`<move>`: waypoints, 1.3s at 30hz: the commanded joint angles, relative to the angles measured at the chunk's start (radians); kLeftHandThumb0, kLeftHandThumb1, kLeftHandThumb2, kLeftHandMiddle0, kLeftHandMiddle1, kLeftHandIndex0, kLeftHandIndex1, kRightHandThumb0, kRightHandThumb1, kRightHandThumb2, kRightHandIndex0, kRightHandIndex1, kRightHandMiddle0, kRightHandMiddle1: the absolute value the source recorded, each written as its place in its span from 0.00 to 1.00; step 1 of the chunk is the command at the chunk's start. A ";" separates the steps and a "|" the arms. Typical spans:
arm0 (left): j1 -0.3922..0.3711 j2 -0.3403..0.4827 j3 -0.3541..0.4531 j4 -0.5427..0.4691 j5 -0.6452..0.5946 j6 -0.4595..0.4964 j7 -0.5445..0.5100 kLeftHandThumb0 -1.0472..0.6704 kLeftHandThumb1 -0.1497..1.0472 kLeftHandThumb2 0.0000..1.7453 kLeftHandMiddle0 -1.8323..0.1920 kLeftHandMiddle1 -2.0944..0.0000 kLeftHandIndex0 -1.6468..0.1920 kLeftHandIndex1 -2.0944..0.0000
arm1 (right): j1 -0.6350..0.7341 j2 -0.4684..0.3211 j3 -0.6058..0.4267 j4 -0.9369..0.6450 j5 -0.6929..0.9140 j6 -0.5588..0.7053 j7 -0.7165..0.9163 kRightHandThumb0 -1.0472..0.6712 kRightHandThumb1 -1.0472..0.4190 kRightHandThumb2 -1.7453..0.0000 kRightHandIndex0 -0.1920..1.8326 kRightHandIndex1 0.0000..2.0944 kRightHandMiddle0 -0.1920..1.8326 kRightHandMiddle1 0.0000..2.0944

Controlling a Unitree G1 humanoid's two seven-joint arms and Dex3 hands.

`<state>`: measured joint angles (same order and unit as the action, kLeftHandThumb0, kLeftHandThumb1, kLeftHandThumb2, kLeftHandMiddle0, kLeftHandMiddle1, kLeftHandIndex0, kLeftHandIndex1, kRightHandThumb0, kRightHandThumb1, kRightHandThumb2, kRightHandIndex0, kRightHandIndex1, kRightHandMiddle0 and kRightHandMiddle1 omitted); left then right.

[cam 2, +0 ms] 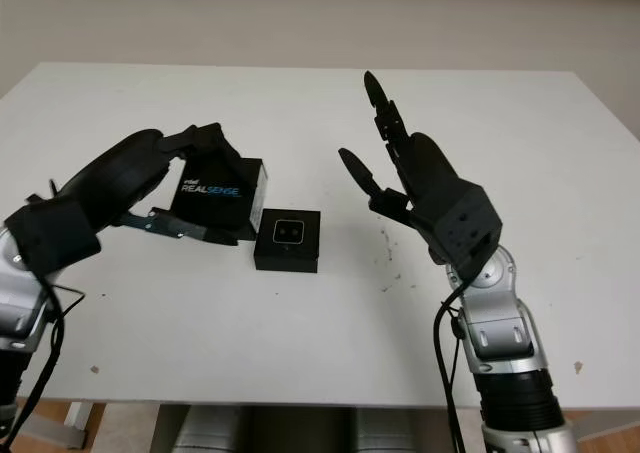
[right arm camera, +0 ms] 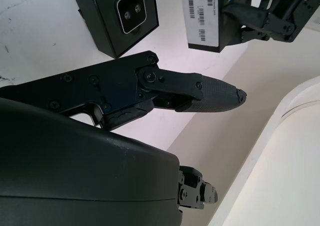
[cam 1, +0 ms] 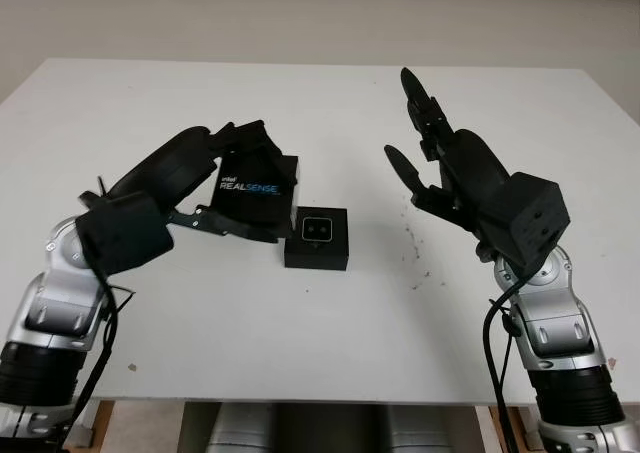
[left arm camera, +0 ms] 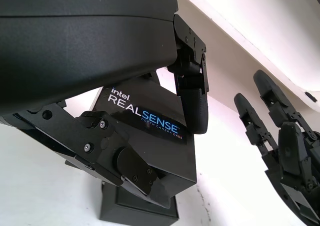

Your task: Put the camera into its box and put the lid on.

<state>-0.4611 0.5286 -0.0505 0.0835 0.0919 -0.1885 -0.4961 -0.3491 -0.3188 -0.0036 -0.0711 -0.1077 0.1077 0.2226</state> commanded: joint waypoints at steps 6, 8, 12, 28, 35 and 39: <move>-0.035 -0.050 -0.057 0.037 0.067 0.018 0.027 0.55 0.90 0.03 0.72 0.30 0.70 0.33 | -0.013 0.042 -0.039 -0.019 0.062 0.052 -0.031 0.17 0.00 0.69 0.01 0.02 0.04 0.02; -0.034 -0.061 -0.067 0.048 0.080 0.020 0.033 0.55 0.89 0.03 0.71 0.30 0.70 0.33 | -0.013 0.063 -0.054 -0.024 0.088 0.063 -0.047 0.17 0.00 0.69 0.00 0.01 0.03 0.02; -0.033 -0.070 -0.082 0.062 0.100 0.034 0.031 0.56 0.90 0.03 0.71 0.30 0.71 0.31 | -0.021 0.098 -0.076 -0.020 0.135 0.040 -0.073 0.20 0.00 0.66 0.00 0.00 0.01 0.01; -0.016 -0.104 -0.119 0.006 0.179 0.227 0.059 0.56 0.90 0.03 0.70 0.31 0.73 0.32 | -0.035 0.100 -0.064 -0.017 0.107 0.045 -0.104 0.19 0.00 0.68 0.02 0.02 0.04 0.02; 0.004 -0.132 -0.125 0.001 0.178 0.254 0.080 0.57 0.92 0.03 0.72 0.34 0.73 0.33 | -0.022 0.096 -0.063 -0.037 0.098 0.064 -0.107 0.20 0.00 0.68 0.02 0.02 0.04 0.03; 0.009 -0.140 -0.132 -0.004 0.183 0.265 0.084 0.56 0.92 0.03 0.73 0.36 0.74 0.34 | -0.020 0.092 -0.062 -0.042 0.098 0.064 -0.103 0.20 0.00 0.68 0.02 0.02 0.04 0.03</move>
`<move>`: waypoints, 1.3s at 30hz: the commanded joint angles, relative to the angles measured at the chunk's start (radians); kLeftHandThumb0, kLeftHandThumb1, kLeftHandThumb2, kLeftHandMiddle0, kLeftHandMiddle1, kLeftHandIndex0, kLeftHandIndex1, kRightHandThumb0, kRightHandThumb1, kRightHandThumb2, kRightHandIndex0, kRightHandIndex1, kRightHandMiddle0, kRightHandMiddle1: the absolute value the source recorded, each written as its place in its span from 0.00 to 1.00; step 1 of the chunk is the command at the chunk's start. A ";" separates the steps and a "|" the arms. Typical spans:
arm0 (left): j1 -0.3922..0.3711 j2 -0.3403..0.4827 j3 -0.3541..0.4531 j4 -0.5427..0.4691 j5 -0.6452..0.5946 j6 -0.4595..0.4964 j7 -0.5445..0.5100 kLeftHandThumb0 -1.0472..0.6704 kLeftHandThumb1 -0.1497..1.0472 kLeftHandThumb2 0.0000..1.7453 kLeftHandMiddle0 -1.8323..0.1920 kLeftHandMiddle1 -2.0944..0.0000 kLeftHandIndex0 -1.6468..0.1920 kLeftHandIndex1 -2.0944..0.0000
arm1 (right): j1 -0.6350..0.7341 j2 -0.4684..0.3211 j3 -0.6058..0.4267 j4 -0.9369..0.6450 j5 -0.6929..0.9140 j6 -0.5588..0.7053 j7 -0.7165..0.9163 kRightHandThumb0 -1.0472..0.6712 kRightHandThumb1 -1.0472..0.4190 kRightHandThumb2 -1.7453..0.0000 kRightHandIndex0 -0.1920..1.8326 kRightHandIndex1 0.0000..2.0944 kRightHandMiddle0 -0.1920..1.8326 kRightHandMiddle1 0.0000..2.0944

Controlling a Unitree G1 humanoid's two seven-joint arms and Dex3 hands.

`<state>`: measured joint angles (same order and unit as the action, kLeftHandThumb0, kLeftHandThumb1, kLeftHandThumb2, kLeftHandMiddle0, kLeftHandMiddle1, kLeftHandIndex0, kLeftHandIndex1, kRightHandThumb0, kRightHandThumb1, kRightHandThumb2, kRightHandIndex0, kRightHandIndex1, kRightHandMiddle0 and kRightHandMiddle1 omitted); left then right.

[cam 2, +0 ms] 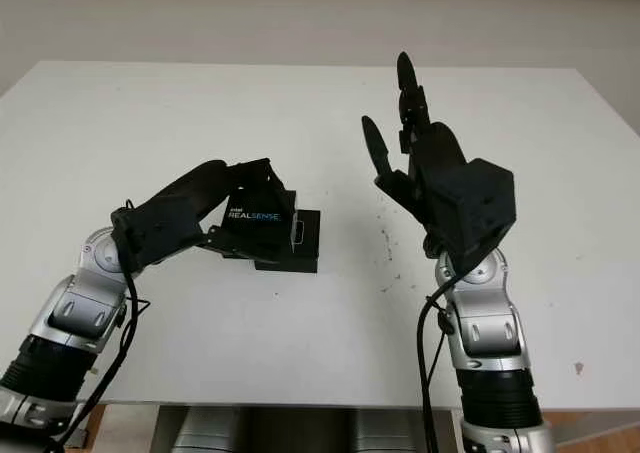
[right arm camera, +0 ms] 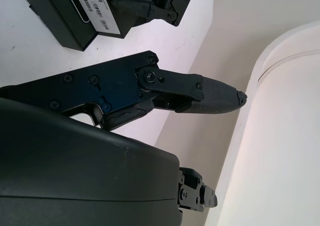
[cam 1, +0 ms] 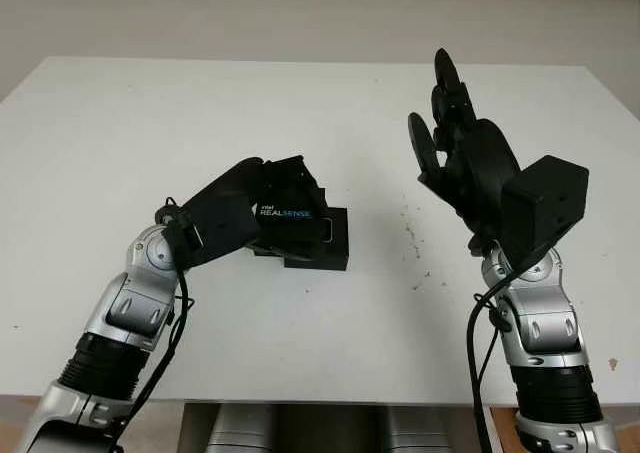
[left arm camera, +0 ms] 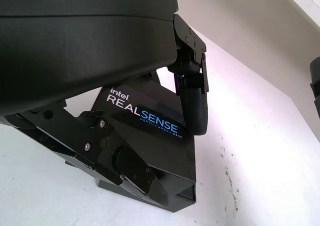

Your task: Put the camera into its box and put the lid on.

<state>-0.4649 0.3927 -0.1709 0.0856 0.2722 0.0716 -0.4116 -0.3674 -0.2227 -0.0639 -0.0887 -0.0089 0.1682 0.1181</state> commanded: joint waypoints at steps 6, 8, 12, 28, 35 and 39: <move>0.020 -0.014 -0.012 -0.003 -0.005 0.005 0.000 0.57 0.92 0.03 0.72 0.34 0.74 0.33 | -0.002 0.004 -0.006 -0.021 0.013 0.004 0.000 0.21 0.00 0.68 0.02 0.02 0.04 0.02; 0.020 -0.017 -0.012 0.000 -0.006 0.002 0.003 0.57 0.92 0.03 0.72 0.34 0.74 0.33 | -0.006 0.015 -0.012 -0.021 0.031 0.014 -0.002 0.20 0.00 0.68 0.01 0.02 0.03 0.02; 0.020 -0.022 -0.015 0.002 -0.007 -0.003 0.002 0.57 0.92 0.03 0.72 0.33 0.74 0.32 | -0.010 0.039 -0.033 -0.012 0.091 0.013 0.004 0.19 0.00 0.66 0.00 0.00 0.00 0.00; -0.004 -0.062 -0.041 0.037 -0.008 -0.017 0.011 0.57 0.91 0.03 0.72 0.27 0.74 0.27 | 0.001 0.038 -0.039 -0.028 0.106 0.020 -0.007 0.18 0.00 0.65 0.00 0.00 0.00 0.00; -0.027 -0.090 -0.057 0.041 0.006 0.012 0.021 0.57 0.91 0.03 0.71 0.28 0.75 0.27 | -0.001 0.037 -0.039 -0.029 0.109 0.028 -0.005 0.18 0.00 0.66 0.00 0.00 0.00 0.00; -0.032 -0.103 -0.068 0.038 0.018 0.035 0.030 0.58 0.91 0.03 0.72 0.28 0.75 0.27 | 0.002 0.030 -0.034 -0.028 0.098 0.027 -0.004 0.19 0.00 0.65 0.00 0.00 0.00 0.00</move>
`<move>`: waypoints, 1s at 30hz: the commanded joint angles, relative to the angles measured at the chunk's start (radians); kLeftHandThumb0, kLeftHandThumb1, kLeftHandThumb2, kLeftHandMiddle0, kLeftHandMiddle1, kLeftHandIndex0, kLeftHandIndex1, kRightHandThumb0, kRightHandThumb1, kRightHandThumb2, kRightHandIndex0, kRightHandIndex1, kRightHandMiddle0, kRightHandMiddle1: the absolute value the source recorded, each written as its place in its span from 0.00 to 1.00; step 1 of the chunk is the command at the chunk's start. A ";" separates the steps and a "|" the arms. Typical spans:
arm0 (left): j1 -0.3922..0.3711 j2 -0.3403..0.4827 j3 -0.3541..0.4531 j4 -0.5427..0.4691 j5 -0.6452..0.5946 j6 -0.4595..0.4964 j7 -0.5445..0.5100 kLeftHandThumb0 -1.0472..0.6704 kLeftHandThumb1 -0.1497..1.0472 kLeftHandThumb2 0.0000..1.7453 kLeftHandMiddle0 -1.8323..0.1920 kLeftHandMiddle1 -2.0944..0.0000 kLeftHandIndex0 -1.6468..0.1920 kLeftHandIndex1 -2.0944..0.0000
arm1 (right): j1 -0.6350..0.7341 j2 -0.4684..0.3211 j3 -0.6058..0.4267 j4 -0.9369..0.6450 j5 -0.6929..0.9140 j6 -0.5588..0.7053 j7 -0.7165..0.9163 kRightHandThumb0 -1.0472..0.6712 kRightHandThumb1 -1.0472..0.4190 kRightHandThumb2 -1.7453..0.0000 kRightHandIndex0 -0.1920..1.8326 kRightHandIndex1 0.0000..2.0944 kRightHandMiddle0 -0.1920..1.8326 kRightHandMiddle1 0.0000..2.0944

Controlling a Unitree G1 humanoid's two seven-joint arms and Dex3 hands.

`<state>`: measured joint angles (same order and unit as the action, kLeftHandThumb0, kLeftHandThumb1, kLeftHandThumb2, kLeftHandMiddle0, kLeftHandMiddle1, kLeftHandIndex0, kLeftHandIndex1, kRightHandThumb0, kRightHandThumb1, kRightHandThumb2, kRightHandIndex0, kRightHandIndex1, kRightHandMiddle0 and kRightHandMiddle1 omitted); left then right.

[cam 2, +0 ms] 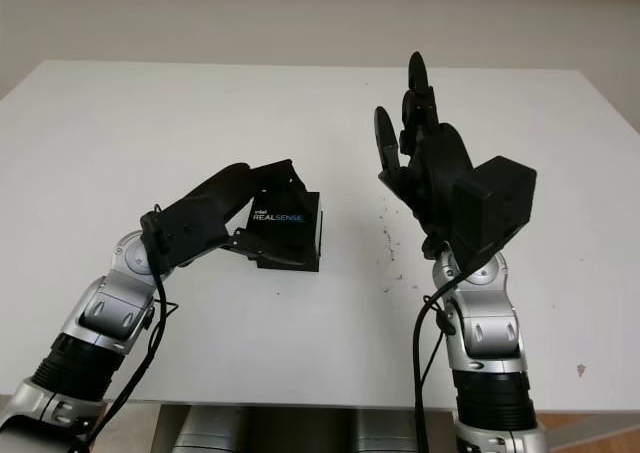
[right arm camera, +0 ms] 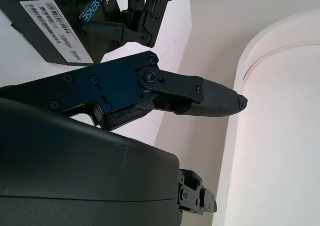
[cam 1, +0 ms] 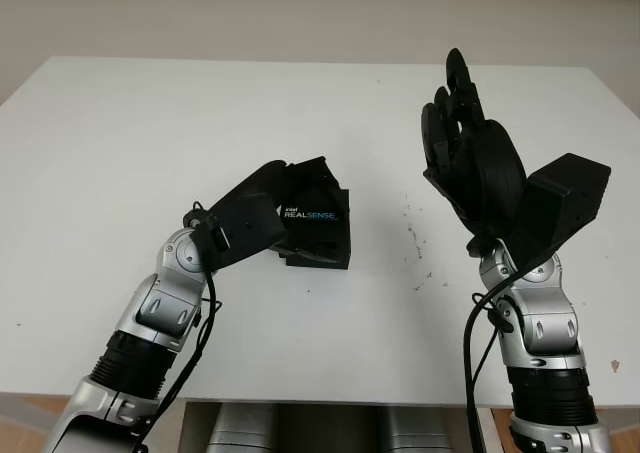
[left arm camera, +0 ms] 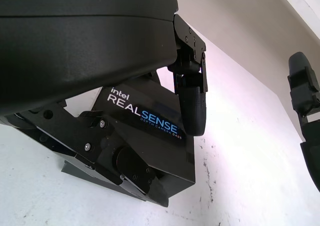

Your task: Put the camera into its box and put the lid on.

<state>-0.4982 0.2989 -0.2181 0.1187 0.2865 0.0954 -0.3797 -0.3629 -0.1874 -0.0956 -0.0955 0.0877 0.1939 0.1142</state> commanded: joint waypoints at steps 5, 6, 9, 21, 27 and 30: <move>-0.007 -0.014 -0.031 0.018 0.018 0.000 0.005 0.58 0.91 0.03 0.71 0.26 0.74 0.26 | -0.001 -0.003 -0.002 -0.016 -0.003 0.001 0.000 0.18 0.00 0.65 0.00 0.00 0.00 0.00; -0.010 -0.015 -0.033 0.020 0.019 0.002 0.005 0.58 0.91 0.03 0.71 0.26 0.74 0.26 | 0.000 -0.002 -0.003 -0.016 -0.002 0.000 0.000 0.18 0.00 0.65 0.00 0.00 0.00 0.00; -0.016 -0.023 -0.041 0.017 0.033 0.023 0.013 0.58 0.91 0.03 0.71 0.27 0.74 0.27 | 0.004 0.001 -0.005 -0.021 0.007 0.008 0.002 0.19 0.00 0.66 0.00 0.00 0.00 0.00; -0.016 -0.031 -0.061 -0.003 0.081 0.090 0.025 0.58 0.91 0.03 0.72 0.31 0.74 0.29 | 0.013 0.000 -0.004 -0.039 0.000 0.016 -0.005 0.19 0.00 0.65 0.00 0.00 0.00 0.00; -0.001 -0.023 -0.059 -0.013 0.080 0.100 0.016 0.58 0.92 0.03 0.72 0.31 0.74 0.30 | 0.013 -0.002 -0.003 -0.039 0.003 0.022 -0.003 0.18 0.00 0.65 0.00 0.00 0.00 0.00; 0.006 -0.017 -0.062 -0.018 0.084 0.103 0.014 0.58 0.92 0.03 0.72 0.31 0.74 0.30 | 0.015 -0.001 -0.006 -0.038 0.006 0.016 -0.001 0.18 0.00 0.66 0.00 0.00 0.00 0.00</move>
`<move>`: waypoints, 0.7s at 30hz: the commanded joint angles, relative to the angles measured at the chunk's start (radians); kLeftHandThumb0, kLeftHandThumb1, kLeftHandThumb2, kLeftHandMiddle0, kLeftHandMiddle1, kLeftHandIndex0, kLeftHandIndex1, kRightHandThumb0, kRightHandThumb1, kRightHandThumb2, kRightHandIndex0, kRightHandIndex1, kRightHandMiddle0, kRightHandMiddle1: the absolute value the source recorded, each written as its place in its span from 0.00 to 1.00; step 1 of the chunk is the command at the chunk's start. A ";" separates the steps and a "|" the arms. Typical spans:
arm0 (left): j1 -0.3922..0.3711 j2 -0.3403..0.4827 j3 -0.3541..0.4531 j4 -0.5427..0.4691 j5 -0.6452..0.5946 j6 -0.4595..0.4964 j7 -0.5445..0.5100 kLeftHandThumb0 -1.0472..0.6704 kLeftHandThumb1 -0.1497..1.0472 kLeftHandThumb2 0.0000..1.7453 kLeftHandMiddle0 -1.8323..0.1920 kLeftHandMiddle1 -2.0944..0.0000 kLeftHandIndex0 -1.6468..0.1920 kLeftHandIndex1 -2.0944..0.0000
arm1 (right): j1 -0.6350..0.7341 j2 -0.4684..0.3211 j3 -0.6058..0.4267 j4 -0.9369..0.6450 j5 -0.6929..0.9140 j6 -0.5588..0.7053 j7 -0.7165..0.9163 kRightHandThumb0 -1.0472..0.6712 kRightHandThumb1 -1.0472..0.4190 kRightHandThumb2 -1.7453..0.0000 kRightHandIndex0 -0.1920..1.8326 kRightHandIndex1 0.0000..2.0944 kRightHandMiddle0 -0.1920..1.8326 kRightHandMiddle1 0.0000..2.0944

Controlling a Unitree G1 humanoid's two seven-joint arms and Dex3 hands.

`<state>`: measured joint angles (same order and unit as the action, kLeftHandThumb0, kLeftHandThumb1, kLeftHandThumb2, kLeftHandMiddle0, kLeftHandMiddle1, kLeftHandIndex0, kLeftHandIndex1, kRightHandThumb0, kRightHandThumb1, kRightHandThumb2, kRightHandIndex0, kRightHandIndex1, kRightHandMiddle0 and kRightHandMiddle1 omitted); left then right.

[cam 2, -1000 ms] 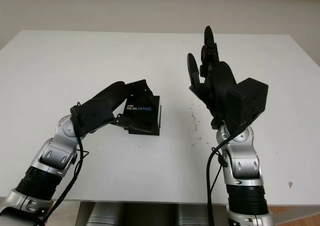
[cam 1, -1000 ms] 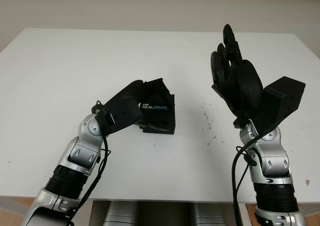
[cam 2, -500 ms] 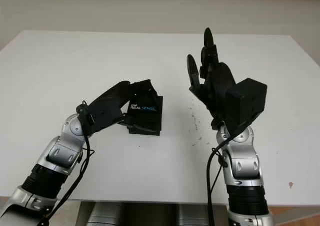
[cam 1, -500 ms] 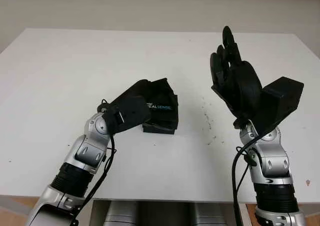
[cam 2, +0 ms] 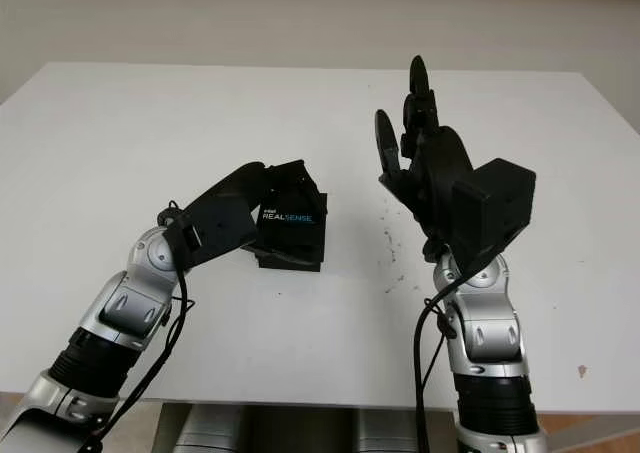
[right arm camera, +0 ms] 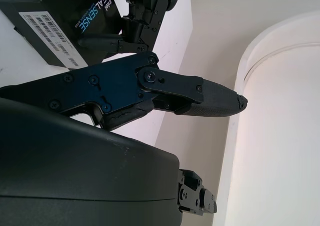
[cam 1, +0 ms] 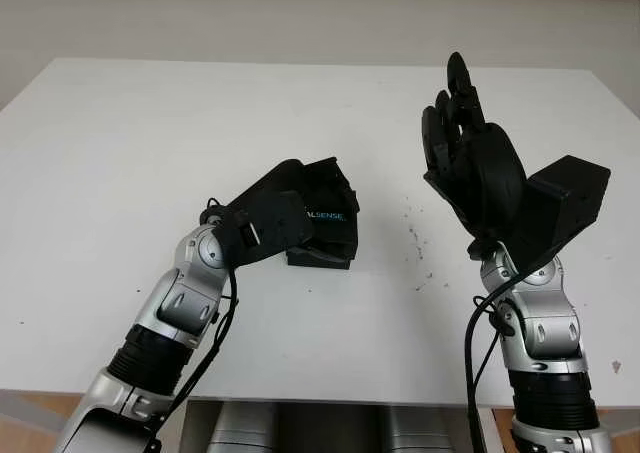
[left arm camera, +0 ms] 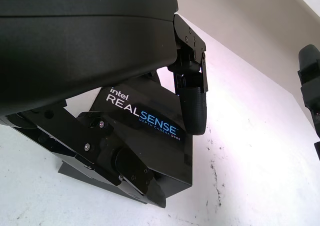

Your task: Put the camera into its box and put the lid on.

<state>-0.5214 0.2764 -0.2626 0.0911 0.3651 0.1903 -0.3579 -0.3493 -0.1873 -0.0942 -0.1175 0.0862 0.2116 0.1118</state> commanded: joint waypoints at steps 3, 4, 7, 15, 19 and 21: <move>0.038 0.007 -0.016 0.013 0.003 0.000 -0.003 0.58 0.92 0.03 0.72 0.31 0.74 0.30 | 0.000 0.001 -0.010 -0.014 0.010 -0.005 0.002 0.19 0.00 0.66 0.00 0.00 0.00 0.00; 0.043 0.006 -0.014 0.014 0.002 0.000 -0.001 0.58 0.92 0.03 0.72 0.31 0.74 0.30 | -0.001 0.002 -0.011 -0.014 0.013 -0.004 0.003 0.19 0.00 0.66 0.00 0.00 0.00 0.00; 0.051 0.006 -0.014 0.016 0.002 -0.004 0.003 0.58 0.91 0.03 0.71 0.30 0.73 0.30 | -0.002 0.000 -0.011 -0.010 0.016 -0.013 0.008 0.20 0.00 0.65 0.00 0.00 0.00 0.00; 0.084 0.001 -0.014 0.033 -0.006 -0.006 0.011 0.58 0.91 0.03 0.72 0.30 0.73 0.29 | -0.005 0.003 -0.012 -0.007 0.024 -0.017 0.010 0.19 0.00 0.66 0.00 0.00 0.00 0.00; 0.097 -0.002 -0.019 0.051 -0.003 -0.007 0.021 0.58 0.91 0.03 0.72 0.30 0.74 0.29 | -0.006 0.000 -0.010 -0.011 0.022 -0.011 0.008 0.18 0.00 0.67 0.00 0.00 0.00 0.00; 0.103 -0.003 -0.018 0.058 -0.004 -0.010 0.027 0.58 0.91 0.03 0.72 0.31 0.74 0.29 | -0.005 -0.002 -0.009 -0.016 0.020 -0.006 0.007 0.19 0.00 0.66 0.00 0.00 0.00 0.00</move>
<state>-0.4720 0.2752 -0.2606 0.1037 0.3624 0.1681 -0.3225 -0.3492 -0.1873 -0.0994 -0.1175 0.1048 0.2080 0.1193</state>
